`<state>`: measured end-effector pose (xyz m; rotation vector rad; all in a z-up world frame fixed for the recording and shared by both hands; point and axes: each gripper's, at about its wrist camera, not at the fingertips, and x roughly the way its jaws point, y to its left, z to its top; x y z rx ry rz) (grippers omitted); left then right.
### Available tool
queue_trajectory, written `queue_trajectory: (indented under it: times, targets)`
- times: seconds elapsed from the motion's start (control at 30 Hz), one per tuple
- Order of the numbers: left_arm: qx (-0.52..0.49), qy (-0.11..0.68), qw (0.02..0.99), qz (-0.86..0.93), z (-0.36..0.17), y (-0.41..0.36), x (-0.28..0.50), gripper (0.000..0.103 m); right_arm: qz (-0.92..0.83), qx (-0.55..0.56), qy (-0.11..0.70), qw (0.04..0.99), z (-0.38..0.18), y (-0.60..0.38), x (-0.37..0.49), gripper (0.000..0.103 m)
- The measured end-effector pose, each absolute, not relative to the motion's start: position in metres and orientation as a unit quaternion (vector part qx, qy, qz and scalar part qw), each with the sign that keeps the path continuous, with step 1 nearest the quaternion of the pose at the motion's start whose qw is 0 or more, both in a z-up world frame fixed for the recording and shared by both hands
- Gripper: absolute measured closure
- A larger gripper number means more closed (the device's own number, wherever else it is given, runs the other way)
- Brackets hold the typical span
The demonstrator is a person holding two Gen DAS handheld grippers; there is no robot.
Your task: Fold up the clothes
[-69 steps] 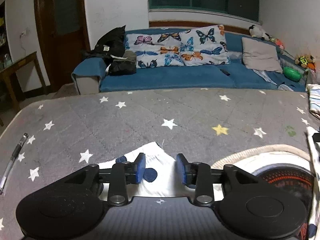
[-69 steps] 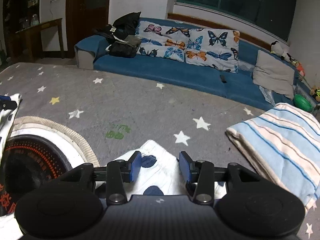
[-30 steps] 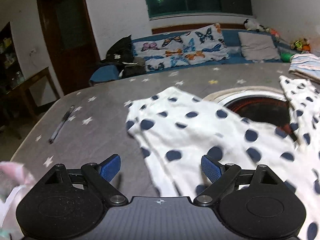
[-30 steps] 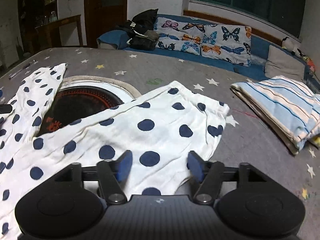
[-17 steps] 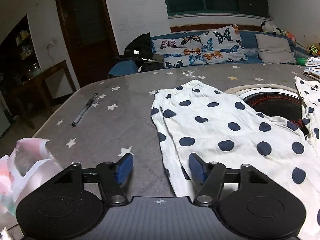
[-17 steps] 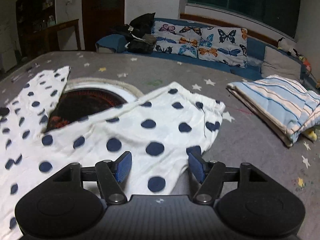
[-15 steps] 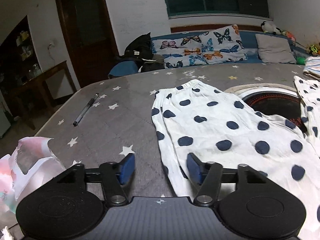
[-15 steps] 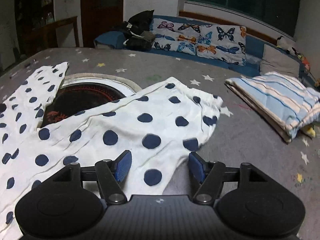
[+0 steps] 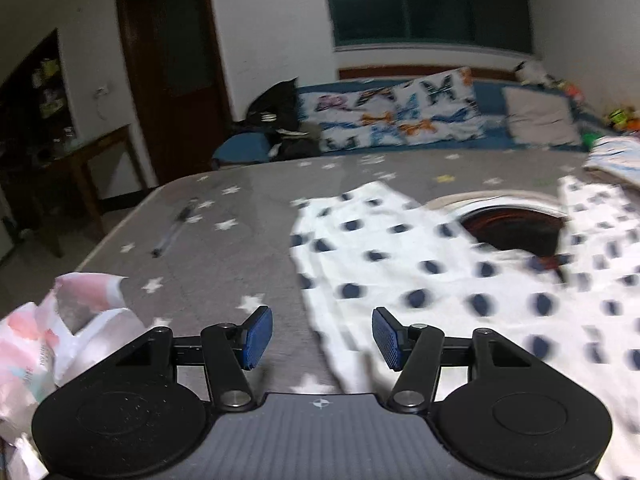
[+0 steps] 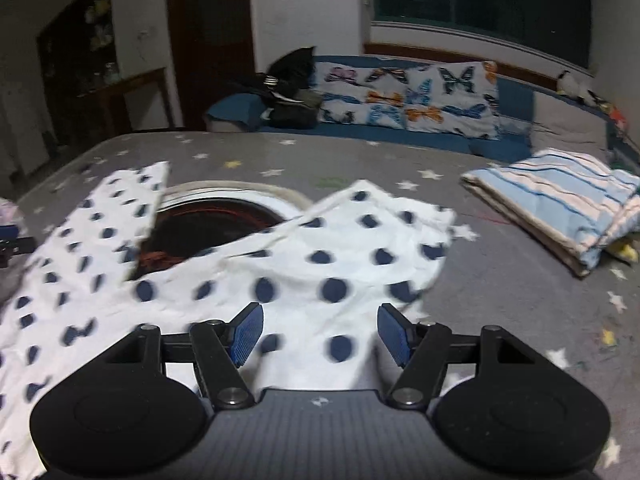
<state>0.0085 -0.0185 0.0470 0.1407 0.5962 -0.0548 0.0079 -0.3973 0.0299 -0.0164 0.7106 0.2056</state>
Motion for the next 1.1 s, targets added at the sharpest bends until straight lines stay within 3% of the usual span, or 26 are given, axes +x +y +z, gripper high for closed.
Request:
queue_trajectory:
  times: [0.4,0.73,1.1]
  targets:
    - [0.1,0.326,0.932,-0.123,0.031,-0.055,-0.043,0.044,0.105,-0.018,0.372,0.922,0.016,-0.388,-0.026,0.039]
    - [0.094,0.331,0.932,-0.111,0.03,-0.044,-0.066,0.044,0.134,-0.006,0.342,0.93,0.032,-0.371,-0.043,0.038]
    - [0.082,0.339,0.932,-0.095,0.03,-0.026,-0.09,0.044,0.12,0.003,0.364,0.923,0.013,-0.374,-0.055,0.038]
